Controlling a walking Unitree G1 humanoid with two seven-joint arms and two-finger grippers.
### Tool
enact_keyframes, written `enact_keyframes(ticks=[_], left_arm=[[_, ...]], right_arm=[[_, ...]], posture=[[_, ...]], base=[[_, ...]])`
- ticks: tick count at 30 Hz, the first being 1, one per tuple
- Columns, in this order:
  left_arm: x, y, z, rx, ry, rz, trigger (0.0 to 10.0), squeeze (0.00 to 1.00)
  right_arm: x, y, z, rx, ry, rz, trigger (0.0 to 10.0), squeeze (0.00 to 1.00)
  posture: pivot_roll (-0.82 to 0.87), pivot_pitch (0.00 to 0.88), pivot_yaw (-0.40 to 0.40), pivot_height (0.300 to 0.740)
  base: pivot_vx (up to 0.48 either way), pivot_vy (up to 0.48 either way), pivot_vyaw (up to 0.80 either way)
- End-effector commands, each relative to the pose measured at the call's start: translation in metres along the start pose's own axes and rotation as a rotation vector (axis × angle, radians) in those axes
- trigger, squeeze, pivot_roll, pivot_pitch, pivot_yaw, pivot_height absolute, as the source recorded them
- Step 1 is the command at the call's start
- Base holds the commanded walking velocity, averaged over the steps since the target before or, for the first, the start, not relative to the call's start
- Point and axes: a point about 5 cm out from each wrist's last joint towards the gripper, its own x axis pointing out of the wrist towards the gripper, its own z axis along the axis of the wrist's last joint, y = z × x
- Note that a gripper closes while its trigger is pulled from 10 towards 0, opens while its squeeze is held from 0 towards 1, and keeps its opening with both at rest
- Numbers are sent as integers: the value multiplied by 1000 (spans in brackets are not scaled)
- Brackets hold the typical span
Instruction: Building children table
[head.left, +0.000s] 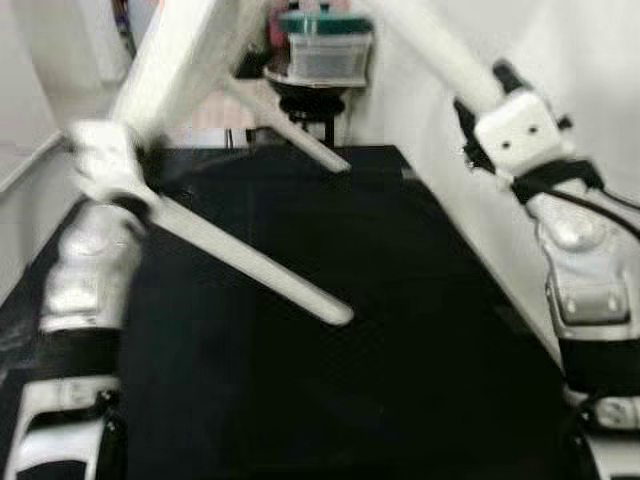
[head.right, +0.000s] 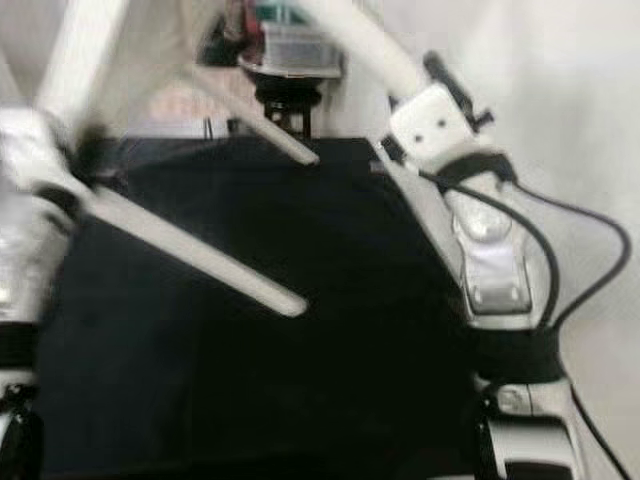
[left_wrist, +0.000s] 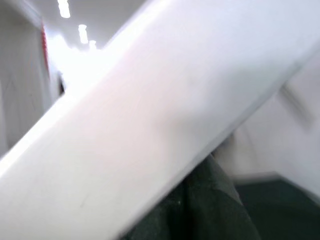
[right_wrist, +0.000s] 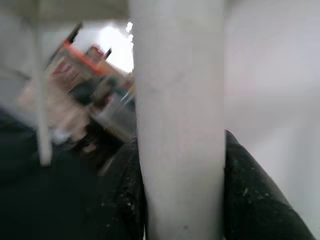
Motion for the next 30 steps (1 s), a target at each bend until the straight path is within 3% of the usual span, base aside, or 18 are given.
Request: enact_keyframes(ticks=[1, 2, 3, 4, 5, 7, 12, 14, 15, 16, 17, 18, 19, 20, 24, 26, 28, 30], left_arm=[[9, 2, 34, 27, -107, -19, 10000, 0], [9, 2, 34, 27, -107, -19, 10000, 0], [15, -8, 49, 34, -147, -79, 10000, 0], [15, -8, 49, 34, -147, -79, 10000, 0], [18, -29, 64, 5, -174, -178, 10000, 0], [18, -37, 66, -8, -176, -211, 10000, 0], [5, -59, 45, -69, -91, -279, 10000, 0], [-14, -78, 14, -114, 23, -320, 10000, 0], [-14, -78, 14, -114, 23, -320, 10000, 0], [-22, -85, 2, -135, 66, -328, 10000, 0], [-28, -89, -6, -161, 102, -327, 10000, 0], [-28, -89, -6, -161, 102, -327, 10000, 0], [-36, -91, -16, -177, 137, -325, 10000, 1000], [-42, -90, -26, -176, 168, -310, 10000, 1000], [-48, -86, -34, -170, 194, -293, 10000, 1000], [-70, -64, -56, -82, 278, -215, 10000, 1000], [-76, -58, -61, -59, 299, -196, 10000, 1000], [-98, -44, -78, -23, 371, -136, 10000, 1000]], right_arm=[[-20, 26, -80, 197, 394, 40, 0, 0], [-20, 26, -80, 197, 394, 40, 0, 0], [-19, 48, -85, 287, 428, 84, 0, 0], [-19, 48, -85, 287, 428, 84, 0, 0], [-13, 83, -80, 395, 445, 174, 0, 0], [-10, 94, -77, 428, 448, 201, 0, 0], [-6, 111, -71, 413, 433, 231, 0, 0], [-5, 116, -70, 371, 426, 231, 0, 0], [-5, 116, -70, 371, 426, 231, 0, 0], [-5, 116, -71, 348, 429, 225, 1529, 0], [-6, 114, -72, 335, 434, 211, 9373, 0], [-6, 114, -72, 335, 434, 211, 9373, 0], [-6, 114, -69, 351, 411, 238, 10000, 345], [-7, 113, -66, 380, 371, 278, 10000, 1000], [-10, 111, -64, 404, 334, 315, 10000, 1000], [-31, 102, -72, 483, 272, 405, 10000, 1000], [-37, 99, -74, 496, 267, 418, 10000, 1000], [-56, 93, -82, 526, 271, 423, 10000, 1000]], posture=[[-85, 0, 43, 740], [-85, 0, 43, 740], [-53, 0, 43, 740], [-53, 0, 43, 740], [-33, 0, 56, 740], [-33, 0, 56, 740], [-24, 0, 70, 740], [-25, 0, 79, 740], [-25, 0, 79, 740], [-27, 0, 84, 740], [-27, 0, 84, 740], [-27, 0, 84, 740], [-29, 0, 85, 740], [-31, 0, 85, 740], [-33, 0, 86, 740], [-40, 0, 84, 740], [-40, 0, 84, 740], [-50, 0, 84, 740]], base=[[0, 0, 0], [0, 0, 0], [0, 0, 0], [0, 0, 0], [0, 0, 0], [0, 0, 0], [0, 0, 0], [0, 0, 0], [0, 0, 0], [0, 0, 0], [0, 0, 0], [0, 0, 0], [0, 0, 0], [0, 0, 0], [0, 0, 0], [0, 0, 0], [0, 0, 0], [0, 0, 0]])
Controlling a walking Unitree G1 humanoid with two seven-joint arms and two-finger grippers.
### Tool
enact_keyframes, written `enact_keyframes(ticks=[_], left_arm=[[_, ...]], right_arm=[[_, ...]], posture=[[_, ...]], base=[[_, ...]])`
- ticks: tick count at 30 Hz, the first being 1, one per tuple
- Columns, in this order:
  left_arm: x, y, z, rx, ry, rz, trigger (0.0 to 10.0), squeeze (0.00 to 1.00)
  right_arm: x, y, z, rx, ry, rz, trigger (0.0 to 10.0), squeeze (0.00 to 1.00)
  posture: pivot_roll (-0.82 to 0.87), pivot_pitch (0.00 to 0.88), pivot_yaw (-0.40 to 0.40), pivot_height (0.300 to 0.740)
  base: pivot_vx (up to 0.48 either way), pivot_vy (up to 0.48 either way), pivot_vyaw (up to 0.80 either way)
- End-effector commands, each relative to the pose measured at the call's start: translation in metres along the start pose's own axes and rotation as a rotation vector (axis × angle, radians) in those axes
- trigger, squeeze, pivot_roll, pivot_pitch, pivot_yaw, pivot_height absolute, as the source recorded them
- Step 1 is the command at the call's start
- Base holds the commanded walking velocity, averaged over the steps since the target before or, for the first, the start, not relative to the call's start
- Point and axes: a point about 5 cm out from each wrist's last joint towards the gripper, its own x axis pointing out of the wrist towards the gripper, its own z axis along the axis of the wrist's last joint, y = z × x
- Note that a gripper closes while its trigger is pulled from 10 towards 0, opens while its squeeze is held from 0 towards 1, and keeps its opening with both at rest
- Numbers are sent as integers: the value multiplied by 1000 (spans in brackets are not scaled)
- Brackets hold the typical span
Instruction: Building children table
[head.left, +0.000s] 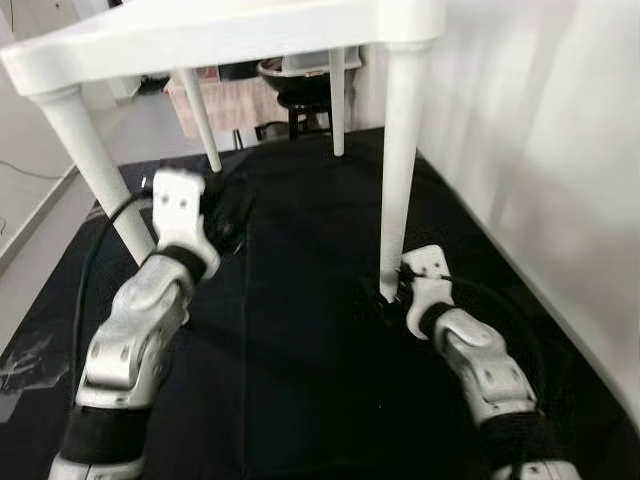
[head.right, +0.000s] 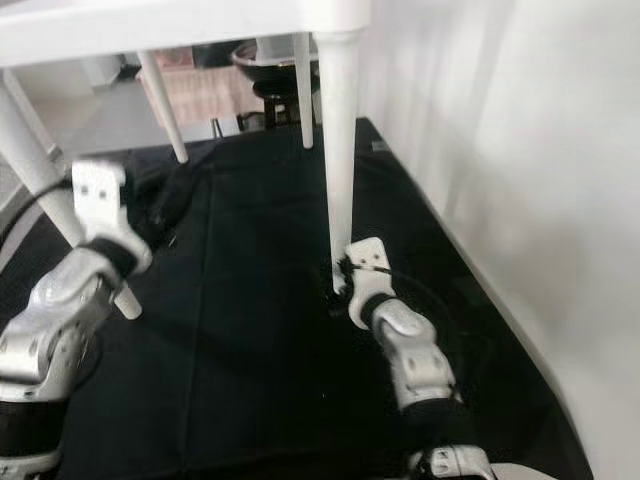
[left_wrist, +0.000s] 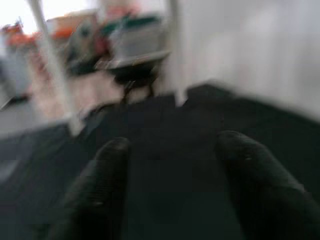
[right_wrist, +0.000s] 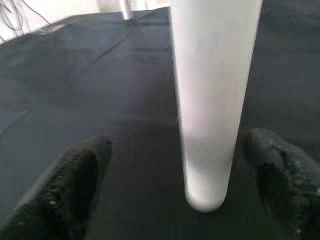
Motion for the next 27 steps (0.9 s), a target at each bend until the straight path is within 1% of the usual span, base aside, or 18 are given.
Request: enact_keyframes(ticks=[1, 3, 6, 7, 8, 9, 10, 11, 15, 18, 20, 27], left_arm=[[-16, 15, -16, 43, 52, 83, 10000, 1000], [-32, 17, -35, 68, 119, 125, 10000, 1000], [-32, 17, -35, 68, 119, 125, 10000, 1000], [-40, 17, -45, 62, 155, 140, 10000, 1000], [-48, 12, -57, 52, 198, 145, 10000, 541], [-48, 12, -57, 52, 198, 145, 10000, 541], [-56, 7, -69, 53, 239, 149, 10000, 0], [-61, 3, -75, 57, 263, 149, 10000, 0], [-66, -2, -82, 77, 278, 156, 10000, 0], [-66, -2, -84, 83, 277, 173, 10000, 0], [-65, 2, -85, 83, 276, 194, 10000, 0], [-65, 2, -86, 80, 276, 203, 10000, 0]], right_arm=[[-13, 3, -4, 20, -19, 39, 10000, 1000], [-25, 6, -9, 48, -22, 59, 10000, 1000], [-25, 6, -9, 48, -22, 59, 10000, 1000], [-28, 7, -11, 50, -23, 62, 10000, 1000], [-30, 8, -14, 48, -14, 50, 10000, 929], [-30, 8, -14, 48, -14, 50, 10000, 929], [-29, 9, -16, 49, -9, 40, 10000, 0], [-28, 9, -17, 49, -7, 38, 10000, 0], [-23, 14, -13, 52, -25, 61, 10000, 0], [-19, 18, -11, 45, -32, 82, 10000, 0], [-17, 23, -11, 36, -26, 97, 10000, 0], [-15, 26, -11, 32, -24, 104, 10000, 0]], posture=[[-58, 0, 83, 740], [-69, 0, 83, 740], [-69, 0, 83, 740], [-70, 0, 82, 740], [-75, 0, 77, 740], [-75, 0, 77, 740], [-74, 0, 72, 740], [-73, 0, 71, 740], [-69, 0, 57, 740], [-70, 0, 54, 740], [-72, 0, 48, 740], [-71, 0, 42, 740]], base=[[0, 0, 0], [0, 0, 0], [0, 0, 0], [0, 0, 0], [0, 0, 0], [0, 0, 0], [0, 0, 0], [0, 0, 0], [0, 0, 0], [-269, 0, 0], [-309, 0, 0], [-309, 0, 0]])
